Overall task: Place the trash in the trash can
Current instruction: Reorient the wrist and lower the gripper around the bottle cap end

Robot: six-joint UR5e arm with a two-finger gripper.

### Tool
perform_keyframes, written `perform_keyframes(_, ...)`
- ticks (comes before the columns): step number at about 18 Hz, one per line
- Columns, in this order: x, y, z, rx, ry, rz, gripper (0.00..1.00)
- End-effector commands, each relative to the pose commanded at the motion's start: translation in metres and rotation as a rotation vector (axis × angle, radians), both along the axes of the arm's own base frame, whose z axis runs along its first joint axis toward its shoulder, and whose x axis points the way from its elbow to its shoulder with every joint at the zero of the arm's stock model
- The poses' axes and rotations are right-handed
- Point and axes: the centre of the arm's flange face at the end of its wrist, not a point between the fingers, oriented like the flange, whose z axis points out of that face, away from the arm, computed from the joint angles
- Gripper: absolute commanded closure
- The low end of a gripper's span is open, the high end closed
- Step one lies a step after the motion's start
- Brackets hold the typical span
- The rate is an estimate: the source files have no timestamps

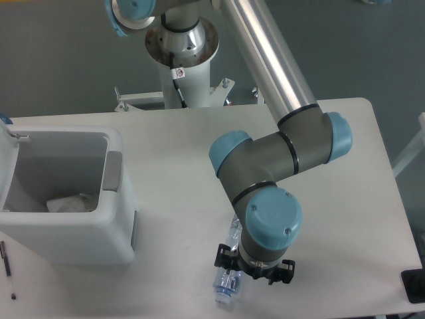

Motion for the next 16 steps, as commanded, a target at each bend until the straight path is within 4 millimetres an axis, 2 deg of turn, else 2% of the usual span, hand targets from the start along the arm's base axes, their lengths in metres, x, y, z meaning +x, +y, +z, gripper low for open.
perform_keyframes(2,-0.002,0.004,-0.002,0.0,0.0,0.0,0.09)
perform_keyframes(6,0.012,0.016,-0.018,-0.048,0.021,-0.026,0.09)
perform_keyframes(12,0.023,0.022,-0.034,-0.079,0.023,-0.038,0.09)
perform_keyframes(16,0.039,0.023,-0.054,-0.106,-0.001,-0.053,0.09)
